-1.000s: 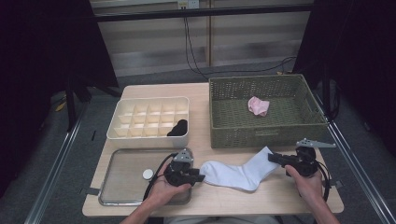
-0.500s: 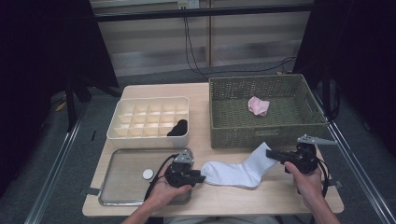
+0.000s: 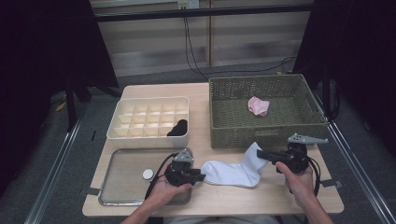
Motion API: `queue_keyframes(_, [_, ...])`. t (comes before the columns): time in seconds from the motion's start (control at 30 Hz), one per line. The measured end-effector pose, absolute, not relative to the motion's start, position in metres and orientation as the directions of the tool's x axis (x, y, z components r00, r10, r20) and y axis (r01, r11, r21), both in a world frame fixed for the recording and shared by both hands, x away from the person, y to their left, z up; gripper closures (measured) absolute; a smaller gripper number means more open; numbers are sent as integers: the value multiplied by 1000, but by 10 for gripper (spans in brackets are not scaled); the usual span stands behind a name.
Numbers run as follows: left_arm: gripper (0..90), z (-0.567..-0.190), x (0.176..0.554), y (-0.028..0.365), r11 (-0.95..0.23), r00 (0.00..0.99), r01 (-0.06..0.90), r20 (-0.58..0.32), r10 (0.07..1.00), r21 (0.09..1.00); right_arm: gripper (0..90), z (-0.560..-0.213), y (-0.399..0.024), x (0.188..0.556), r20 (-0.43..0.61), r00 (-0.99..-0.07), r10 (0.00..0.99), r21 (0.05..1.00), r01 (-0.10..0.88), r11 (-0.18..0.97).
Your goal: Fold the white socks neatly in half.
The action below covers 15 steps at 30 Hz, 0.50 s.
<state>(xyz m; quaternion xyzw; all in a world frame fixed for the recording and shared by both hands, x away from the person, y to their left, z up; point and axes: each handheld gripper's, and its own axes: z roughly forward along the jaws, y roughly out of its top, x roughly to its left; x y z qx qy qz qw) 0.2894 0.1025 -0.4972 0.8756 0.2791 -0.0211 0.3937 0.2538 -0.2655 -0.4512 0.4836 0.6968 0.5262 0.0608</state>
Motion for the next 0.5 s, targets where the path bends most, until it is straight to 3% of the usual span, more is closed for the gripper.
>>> queue_keyframes(0.5, [695,-499,289,97,-541,850,495,-253,462,680,820,-452,-228,263,429,-572,699,786,618,24])
